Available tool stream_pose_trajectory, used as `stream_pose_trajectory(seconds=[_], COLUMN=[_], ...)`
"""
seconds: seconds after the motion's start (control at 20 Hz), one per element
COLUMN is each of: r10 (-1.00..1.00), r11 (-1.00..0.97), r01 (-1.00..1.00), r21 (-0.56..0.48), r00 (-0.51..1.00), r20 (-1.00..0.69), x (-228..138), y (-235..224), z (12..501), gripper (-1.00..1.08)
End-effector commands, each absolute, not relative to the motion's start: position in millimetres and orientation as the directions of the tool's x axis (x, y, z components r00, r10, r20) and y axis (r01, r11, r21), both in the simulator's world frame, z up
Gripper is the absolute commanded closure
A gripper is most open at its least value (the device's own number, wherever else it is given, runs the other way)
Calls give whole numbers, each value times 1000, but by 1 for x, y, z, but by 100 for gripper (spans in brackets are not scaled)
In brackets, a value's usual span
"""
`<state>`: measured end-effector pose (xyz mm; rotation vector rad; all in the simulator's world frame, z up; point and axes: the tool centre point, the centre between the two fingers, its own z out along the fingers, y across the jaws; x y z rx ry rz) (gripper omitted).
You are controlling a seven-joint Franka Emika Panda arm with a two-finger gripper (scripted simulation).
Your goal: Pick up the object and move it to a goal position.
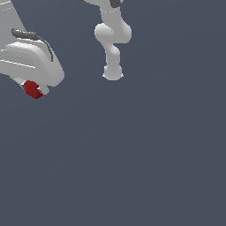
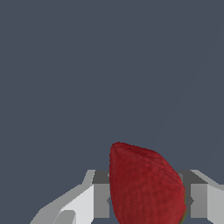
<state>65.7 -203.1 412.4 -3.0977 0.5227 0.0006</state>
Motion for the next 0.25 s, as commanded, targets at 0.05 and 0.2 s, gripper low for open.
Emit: stream_pose_trajectory(seconds=[0.05,0.2], r10=[-328,-328], r11=[-945,-945], r01=[-328,-328], r21=[0,0], r00=[945,945], r20=[0,0], x=[67,67], y=[-205,-205], z=[415,416], gripper=[108,108])
